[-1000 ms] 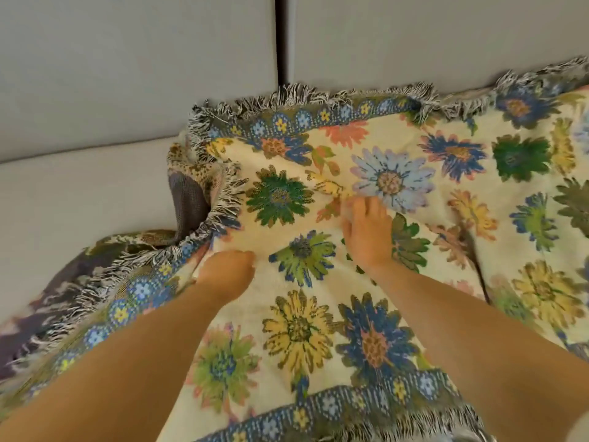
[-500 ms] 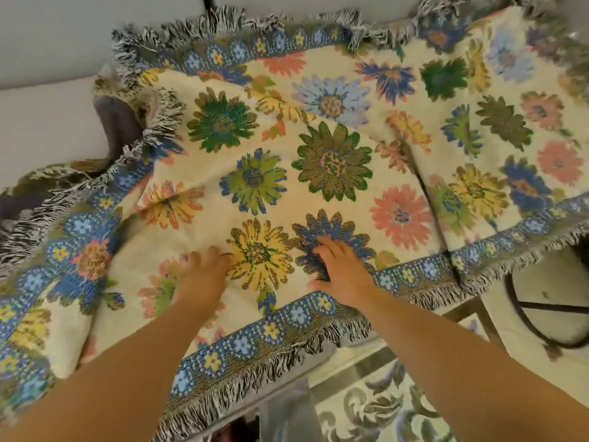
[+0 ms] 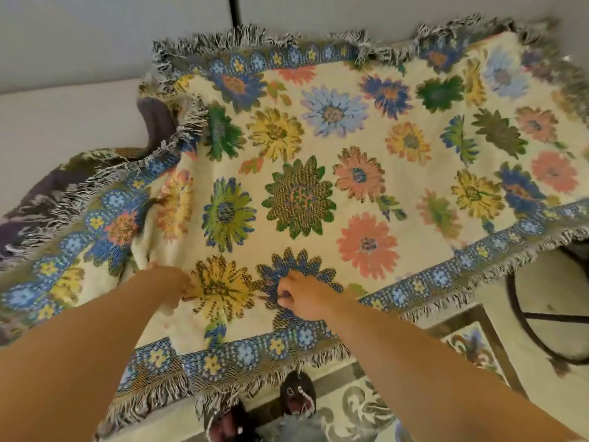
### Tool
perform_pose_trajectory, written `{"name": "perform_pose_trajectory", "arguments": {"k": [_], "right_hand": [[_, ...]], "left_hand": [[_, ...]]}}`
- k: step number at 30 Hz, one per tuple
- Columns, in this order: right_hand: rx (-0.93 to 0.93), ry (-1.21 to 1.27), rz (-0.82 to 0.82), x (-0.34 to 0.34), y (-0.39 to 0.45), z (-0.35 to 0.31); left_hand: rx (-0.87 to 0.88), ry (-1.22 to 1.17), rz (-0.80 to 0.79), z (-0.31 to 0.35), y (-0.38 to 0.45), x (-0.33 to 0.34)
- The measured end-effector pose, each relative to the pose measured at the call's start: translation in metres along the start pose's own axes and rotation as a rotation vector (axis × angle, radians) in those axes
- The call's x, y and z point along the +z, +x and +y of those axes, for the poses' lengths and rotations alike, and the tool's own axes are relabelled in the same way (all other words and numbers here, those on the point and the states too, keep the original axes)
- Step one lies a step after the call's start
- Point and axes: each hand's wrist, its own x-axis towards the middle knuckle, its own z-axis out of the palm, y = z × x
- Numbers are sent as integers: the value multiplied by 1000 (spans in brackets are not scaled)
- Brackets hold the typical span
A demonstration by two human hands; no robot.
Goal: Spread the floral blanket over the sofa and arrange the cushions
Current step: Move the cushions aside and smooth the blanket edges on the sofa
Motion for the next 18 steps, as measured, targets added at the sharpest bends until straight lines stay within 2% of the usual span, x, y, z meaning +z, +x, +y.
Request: {"name": "perform_pose_trajectory", "arguments": {"k": [3, 5, 8, 11, 18], "right_hand": [[41, -11, -110, -8, -3, -2], [68, -26, -126, -16, -8, -8], [105, -43, -46, -39, -20, -32], [47, -50, -23, -70, -29, -72], [-56, -68, 82, -129, -34, -221]], "left_hand": [[39, -359, 186, -5, -15, 7], [36, -550, 292, -9, -30, 12], [-32, -619, 321, -26, -61, 21], [-109, -664, 369, -61, -95, 28], [-232, -828, 484, -159, -182, 59]]}}
